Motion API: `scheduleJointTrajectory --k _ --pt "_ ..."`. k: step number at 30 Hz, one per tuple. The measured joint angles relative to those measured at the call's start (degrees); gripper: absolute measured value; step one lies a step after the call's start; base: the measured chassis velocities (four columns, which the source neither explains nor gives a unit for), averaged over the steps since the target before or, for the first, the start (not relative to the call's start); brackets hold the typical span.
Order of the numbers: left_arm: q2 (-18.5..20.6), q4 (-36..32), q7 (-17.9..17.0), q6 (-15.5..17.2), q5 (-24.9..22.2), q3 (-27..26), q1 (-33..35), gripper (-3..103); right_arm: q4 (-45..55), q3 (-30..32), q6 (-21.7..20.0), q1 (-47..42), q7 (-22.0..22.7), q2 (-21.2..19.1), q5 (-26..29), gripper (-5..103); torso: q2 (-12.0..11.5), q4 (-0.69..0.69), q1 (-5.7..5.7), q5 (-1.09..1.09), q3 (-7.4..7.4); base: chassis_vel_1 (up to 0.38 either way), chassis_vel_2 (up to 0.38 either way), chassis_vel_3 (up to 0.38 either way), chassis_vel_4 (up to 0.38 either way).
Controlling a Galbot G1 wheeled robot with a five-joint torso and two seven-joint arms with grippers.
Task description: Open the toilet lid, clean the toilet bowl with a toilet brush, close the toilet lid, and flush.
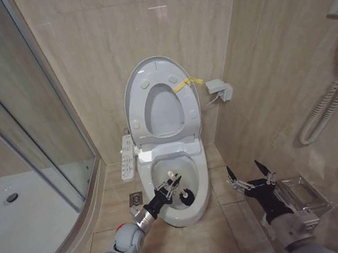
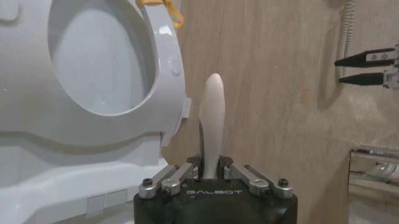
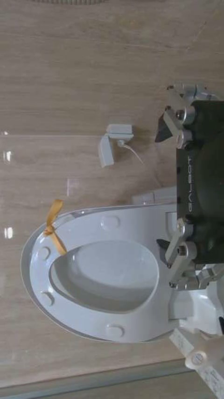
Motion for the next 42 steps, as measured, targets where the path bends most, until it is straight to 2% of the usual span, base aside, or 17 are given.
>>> scheduleJointTrajectory --k 4,5,6,8,13,17,21,25,27,28,31,32,33,34,36,39,42 --pt "-0.44 0.01 -1.09 -0.02 -3.34 0.62 -0.28 17 0.00 0.00 0.00 0.00 0.00 0.00 0.00 100 0.00 0.01 0.00 0.01 0.00 0.000 0.000 0.000 0.000" --pt "-0.97 -0.97 -2.63 0.74 -8.97 1.48 -0.39 17 0.00 0.00 0.00 0.00 0.00 0.00 0.00 100 0.00 0.02 0.00 0.00 0.00 0.000 0.000 0.000 0.000" --pt "-1.37 -1.46 -3.24 1.26 -11.51 1.66 -0.48 17 0.00 0.00 0.00 0.00 0.00 0.00 0.00 100 0.00 0.01 0.00 0.01 0.00 0.000 0.000 0.000 0.000" --pt "-1.89 -1.54 -3.63 1.50 -12.79 1.66 -0.68 17 0.00 0.00 0.00 0.00 0.00 0.00 0.00 100 0.00 0.01 0.00 0.01 0.00 0.000 0.000 0.000 0.000" --pt "-2.18 -0.72 -3.59 0.99 -9.97 1.02 -0.87 18 0.00 0.00 0.00 0.00 0.00 0.00 0.00 100 0.00 0.00 0.00 0.01 0.00 0.000 0.000 0.000 0.000" --pt "-2.13 2.51 -1.30 -2.35 0.59 -1.55 -0.74 17 0.00 0.00 0.00 0.00 0.00 0.00 0.00 100 0.00 0.00 0.00 -0.01 0.00 0.000 0.000 0.000 0.000" --pt "-2.01 3.50 -0.65 -3.69 3.63 -2.41 -0.74 17 0.00 0.00 0.00 0.00 0.00 0.00 0.00 100 0.00 0.01 0.00 0.00 0.00 0.000 0.000 0.000 0.000" --pt "-2.29 3.77 -0.82 -3.95 3.45 -2.50 -0.89 17 0.00 0.00 0.00 0.00 0.00 0.00 0.00 100 0.00 0.01 0.00 0.00 0.00 0.000 0.000 0.000 0.000" --pt "-2.61 3.78 -1.33 -3.92 0.09 -1.89 -1.26 17 0.00 0.00 0.00 0.00 0.00 0.00 0.00 100 0.00 0.01 0.00 0.00 0.00 0.000 0.000 0.000 0.000" --pt "-2.61 3.78 -1.33 -3.92 0.09 -1.89 -1.26 17 0.00 0.00 0.00 0.00 0.00 0.00 0.00 100 0.00 0.01 0.00 0.00 0.00 0.000 0.000 0.000 0.000" --pt "-3.47 3.65 -2.91 -3.35 -8.51 -0.36 -1.87 17 0.00 0.00 0.00 0.00 0.00 0.00 0.00 100 0.00 0.00 0.00 0.00 0.00 0.000 0.000 0.000 0.000" --pt "-3.47 3.65 -2.91 -3.35 -8.51 -0.36 -1.87 17 0.00 0.00 0.00 0.00 0.00 0.00 0.00 100 0.00 0.00 0.00 0.00 0.00 0.000 0.000 0.000 0.000" --pt "-3.89 3.56 -3.86 -2.92 -11.82 0.13 -2.13 17 0.00 0.00 0.00 0.00 0.00 0.00 0.00 100 0.00 -0.01 0.00 0.00 0.00 0.000 0.000 0.000 0.000" --pt "-4.03 3.43 -4.43 -2.54 -12.94 0.35 -2.23 17 0.00 0.00 0.00 0.00 0.00 0.00 0.00 100 0.00 -0.01 0.00 0.00 0.00 0.000 0.000 0.000 0.000" --pt "-4.09 3.47 -4.71 -2.31 -12.84 0.37 -2.33 17 0.00 0.00 0.00 0.00 0.00 0.00 0.00 100 0.00 -0.01 0.00 0.00 0.00 0.000 0.000 0.000 0.000" --pt "-3.71 4.18 -4.46 -1.74 -8.47 -0.26 -2.23 17 0.00 0.00 0.00 0.00 0.00 0.00 0.00 100 0.00 -0.01 0.00 0.00 0.00 0.000 0.000 0.000 0.000" --pt "-3.01 4.06 -4.24 -1.20 -6.56 -0.75 -1.58 17 0.00 0.00 0.00 0.00 0.00 0.00 0.00 100 0.00 0.01 0.00 0.00 0.00 0.000 0.000 0.000 0.000"
